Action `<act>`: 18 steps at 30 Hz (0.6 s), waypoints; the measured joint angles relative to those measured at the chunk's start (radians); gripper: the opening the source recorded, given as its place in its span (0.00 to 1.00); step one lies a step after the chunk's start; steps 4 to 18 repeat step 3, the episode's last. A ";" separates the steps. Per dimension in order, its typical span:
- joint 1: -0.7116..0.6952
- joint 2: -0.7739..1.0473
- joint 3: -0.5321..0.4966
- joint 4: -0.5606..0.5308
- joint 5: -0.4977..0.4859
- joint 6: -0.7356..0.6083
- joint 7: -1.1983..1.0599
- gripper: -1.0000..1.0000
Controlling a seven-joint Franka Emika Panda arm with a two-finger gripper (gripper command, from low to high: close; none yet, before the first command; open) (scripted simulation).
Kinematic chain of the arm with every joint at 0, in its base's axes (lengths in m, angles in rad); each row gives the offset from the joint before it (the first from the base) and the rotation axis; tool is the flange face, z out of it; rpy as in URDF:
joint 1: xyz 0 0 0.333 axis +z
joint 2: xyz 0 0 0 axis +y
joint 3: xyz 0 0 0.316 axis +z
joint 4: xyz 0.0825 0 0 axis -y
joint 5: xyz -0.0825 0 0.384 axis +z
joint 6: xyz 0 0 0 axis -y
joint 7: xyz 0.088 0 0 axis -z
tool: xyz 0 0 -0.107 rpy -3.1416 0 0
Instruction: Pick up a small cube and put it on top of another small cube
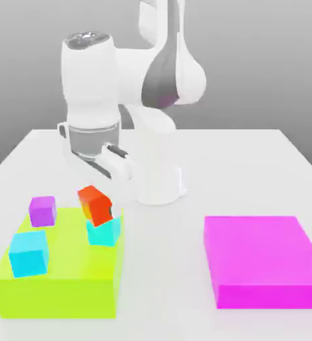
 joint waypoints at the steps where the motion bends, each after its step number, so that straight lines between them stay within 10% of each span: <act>1: -0.001 0.009 0.000 -0.004 -0.001 0.012 0.001 1.00; 18: -0.001 -0.023 0.001 0.009 -0.002 -0.032 0.002 1.00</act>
